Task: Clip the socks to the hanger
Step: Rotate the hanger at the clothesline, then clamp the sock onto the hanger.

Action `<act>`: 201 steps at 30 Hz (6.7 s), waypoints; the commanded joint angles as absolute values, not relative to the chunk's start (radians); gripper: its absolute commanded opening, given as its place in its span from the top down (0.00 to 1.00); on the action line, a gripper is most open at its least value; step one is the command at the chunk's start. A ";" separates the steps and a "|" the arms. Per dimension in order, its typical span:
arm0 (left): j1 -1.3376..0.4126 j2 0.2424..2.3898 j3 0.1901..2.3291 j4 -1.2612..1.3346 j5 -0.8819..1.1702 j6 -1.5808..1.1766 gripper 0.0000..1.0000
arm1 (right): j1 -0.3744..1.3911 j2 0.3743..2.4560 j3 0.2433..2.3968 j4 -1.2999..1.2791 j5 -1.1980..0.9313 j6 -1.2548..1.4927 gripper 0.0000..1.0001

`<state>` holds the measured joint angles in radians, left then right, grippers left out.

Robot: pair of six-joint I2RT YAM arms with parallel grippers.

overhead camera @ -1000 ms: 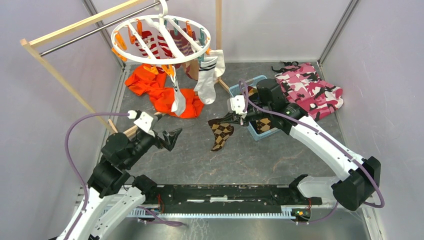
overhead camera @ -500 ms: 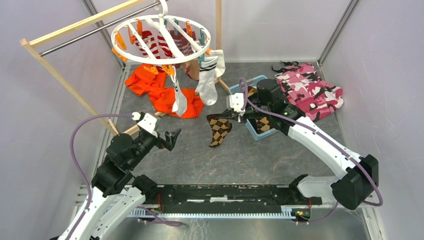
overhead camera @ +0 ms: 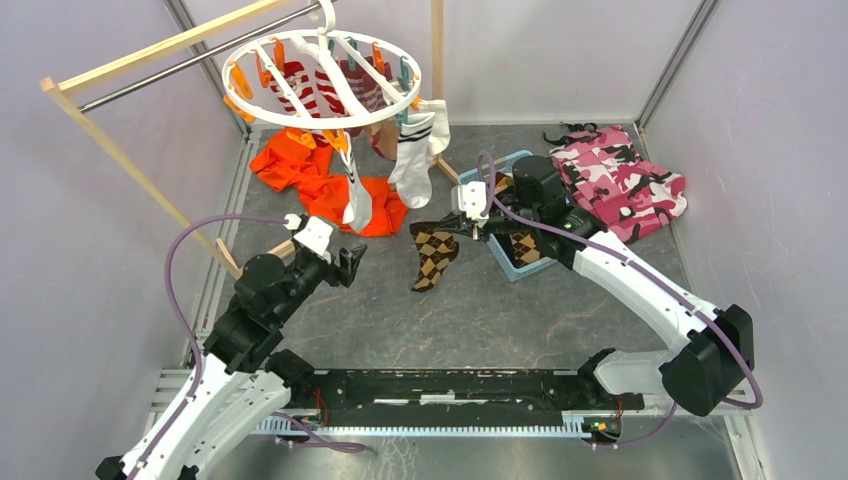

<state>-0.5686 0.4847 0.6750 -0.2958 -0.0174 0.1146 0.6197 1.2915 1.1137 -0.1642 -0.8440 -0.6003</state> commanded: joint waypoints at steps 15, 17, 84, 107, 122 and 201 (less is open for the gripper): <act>-0.565 0.711 0.605 0.188 -0.051 0.220 0.78 | 0.617 1.253 1.083 -0.073 -0.832 -0.549 1.00; -0.565 0.752 0.624 0.210 -0.008 0.219 0.93 | 0.618 1.247 1.078 -0.072 -0.830 -0.548 1.00; -0.764 0.727 0.851 -0.110 0.198 0.110 0.09 | 0.627 1.216 1.157 -0.078 -0.862 -0.491 1.00; -0.764 0.508 1.128 -0.583 -0.368 -0.079 0.06 | 0.885 1.432 1.364 0.068 -0.460 -0.298 1.00; -0.764 0.803 1.290 -0.407 -0.402 -0.284 0.10 | 0.978 1.549 1.456 0.171 -0.006 -0.037 1.00; -0.761 0.774 1.361 -0.602 -0.136 -0.181 0.29 | 0.915 1.485 1.372 0.176 0.022 -0.044 1.00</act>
